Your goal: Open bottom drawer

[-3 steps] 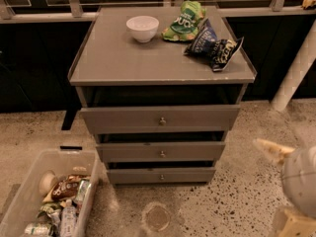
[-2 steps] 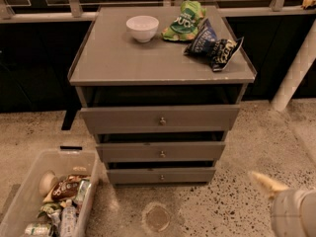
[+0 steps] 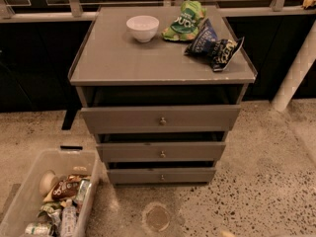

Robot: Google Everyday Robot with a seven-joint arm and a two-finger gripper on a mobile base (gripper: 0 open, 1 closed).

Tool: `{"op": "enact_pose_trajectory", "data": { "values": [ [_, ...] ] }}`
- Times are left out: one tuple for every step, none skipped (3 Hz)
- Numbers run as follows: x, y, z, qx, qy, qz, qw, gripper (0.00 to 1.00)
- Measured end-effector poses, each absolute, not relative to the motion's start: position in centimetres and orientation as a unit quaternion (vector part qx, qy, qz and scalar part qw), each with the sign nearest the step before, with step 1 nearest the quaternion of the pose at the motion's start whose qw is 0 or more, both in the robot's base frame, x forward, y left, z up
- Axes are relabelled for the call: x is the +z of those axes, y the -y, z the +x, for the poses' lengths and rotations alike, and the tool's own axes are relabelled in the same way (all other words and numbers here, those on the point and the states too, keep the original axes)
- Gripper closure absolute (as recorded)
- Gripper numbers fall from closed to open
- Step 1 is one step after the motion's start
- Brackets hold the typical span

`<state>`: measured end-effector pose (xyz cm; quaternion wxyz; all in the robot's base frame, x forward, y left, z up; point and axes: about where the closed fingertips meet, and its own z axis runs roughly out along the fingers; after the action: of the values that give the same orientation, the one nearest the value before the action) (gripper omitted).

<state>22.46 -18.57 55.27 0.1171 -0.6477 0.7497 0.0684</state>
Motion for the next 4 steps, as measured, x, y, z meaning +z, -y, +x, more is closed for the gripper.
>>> {"op": "enact_pose_trajectory", "data": {
  "values": [
    [43.2, 19.6, 17.7, 0.122, -0.751, -0.646, 0.056, 0.0],
    [43.2, 19.6, 17.7, 0.122, -0.751, -0.646, 0.056, 0.0],
    [42.2, 20.0, 17.8, 0.123, -0.756, -0.64, 0.061, 0.0],
    [41.5, 19.6, 22.2, 0.109, -0.746, -0.649, 0.102, 0.0]
  ]
}}
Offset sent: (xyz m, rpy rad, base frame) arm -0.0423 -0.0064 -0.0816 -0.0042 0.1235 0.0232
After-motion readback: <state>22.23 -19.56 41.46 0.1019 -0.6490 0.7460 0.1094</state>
